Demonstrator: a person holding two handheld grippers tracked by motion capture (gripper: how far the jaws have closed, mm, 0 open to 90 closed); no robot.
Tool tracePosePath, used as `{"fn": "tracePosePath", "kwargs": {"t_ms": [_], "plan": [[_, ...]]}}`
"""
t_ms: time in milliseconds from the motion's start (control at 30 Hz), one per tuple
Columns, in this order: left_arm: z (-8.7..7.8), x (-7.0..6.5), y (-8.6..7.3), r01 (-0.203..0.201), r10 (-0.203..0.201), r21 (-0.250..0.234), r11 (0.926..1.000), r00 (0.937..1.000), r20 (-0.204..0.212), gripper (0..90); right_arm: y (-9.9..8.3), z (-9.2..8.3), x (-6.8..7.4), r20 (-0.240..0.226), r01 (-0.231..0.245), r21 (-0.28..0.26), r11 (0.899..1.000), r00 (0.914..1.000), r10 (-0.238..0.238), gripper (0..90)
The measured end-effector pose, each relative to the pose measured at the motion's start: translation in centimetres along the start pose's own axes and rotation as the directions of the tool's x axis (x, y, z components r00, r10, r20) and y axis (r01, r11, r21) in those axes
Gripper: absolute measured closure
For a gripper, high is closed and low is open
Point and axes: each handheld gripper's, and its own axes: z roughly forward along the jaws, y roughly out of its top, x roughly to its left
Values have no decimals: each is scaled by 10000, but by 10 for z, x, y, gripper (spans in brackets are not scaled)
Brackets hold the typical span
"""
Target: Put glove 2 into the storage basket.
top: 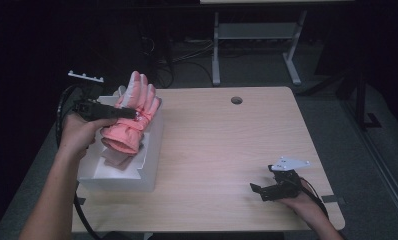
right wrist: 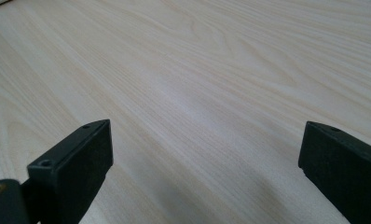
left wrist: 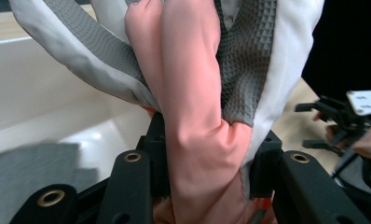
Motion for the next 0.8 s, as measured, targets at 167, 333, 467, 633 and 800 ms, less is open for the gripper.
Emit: {"fn": "tracePosePath", "kwargs": {"t_ms": [167, 333, 467, 633, 800], "plan": [[3, 26, -10, 646, -645, 4, 9979, 9976, -266, 602, 0, 0, -1, 12, -76, 33, 10000, 10000, 76, 26], [15, 45, -21, 1175, -1161, 171, 9929, 9908, -689, 601, -1, 0, -1, -5, -125, 40, 9999, 9999, 125, 26], [27, 56, -30, 1448, -1413, 345, 9889, 9860, -886, 601, -1, 0, -1, 0, -112, 29, 9999, 9999, 112, 26], [49, 72, -41, 1879, -1804, 737, 9794, 9787, -985, 601, -1, 0, -1, 18, -78, 44, 10000, 10000, 78, 26], [69, 80, -49, 2062, -1981, 1022, 9732, 9766, -841, 601, -1, -1, -2, 35, -96, 73, 9999, 9999, 96, 26]]}}
